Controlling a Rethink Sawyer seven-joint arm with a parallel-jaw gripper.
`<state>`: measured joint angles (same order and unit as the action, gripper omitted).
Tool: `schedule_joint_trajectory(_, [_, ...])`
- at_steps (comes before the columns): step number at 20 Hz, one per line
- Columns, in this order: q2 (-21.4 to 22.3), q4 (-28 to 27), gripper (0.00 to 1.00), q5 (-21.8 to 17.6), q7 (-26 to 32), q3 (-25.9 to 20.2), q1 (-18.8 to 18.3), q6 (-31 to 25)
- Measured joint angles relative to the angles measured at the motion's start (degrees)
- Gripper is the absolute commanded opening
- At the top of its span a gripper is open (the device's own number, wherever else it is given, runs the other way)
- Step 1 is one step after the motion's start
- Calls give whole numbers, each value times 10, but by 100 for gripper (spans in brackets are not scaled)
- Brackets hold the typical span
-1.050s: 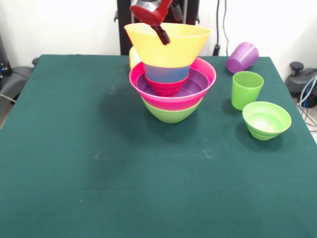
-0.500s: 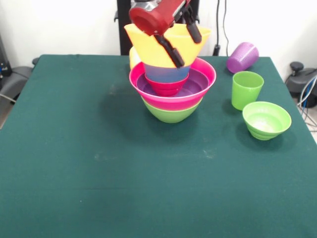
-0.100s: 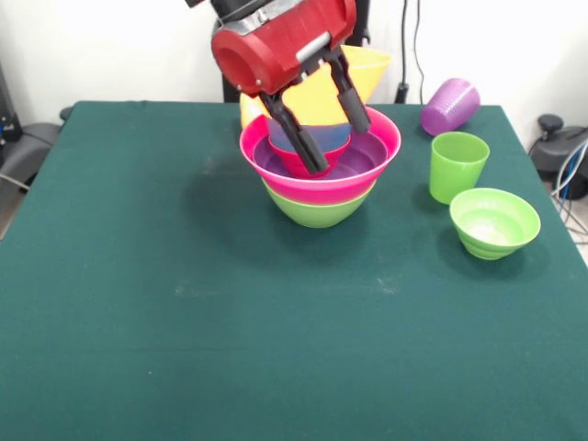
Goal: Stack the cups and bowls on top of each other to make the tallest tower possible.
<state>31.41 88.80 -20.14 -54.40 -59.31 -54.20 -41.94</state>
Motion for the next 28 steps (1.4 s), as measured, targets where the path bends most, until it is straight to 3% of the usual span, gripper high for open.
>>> schedule_joint_trajectory(4, [-5,3,100,-3,0,1,2,23])
schedule_joint_trajectory(17, [-5,12,100,-7,0,8,4,23])
schedule_joint_trajectory(28, [1,11,100,-57,0,31,13,23])
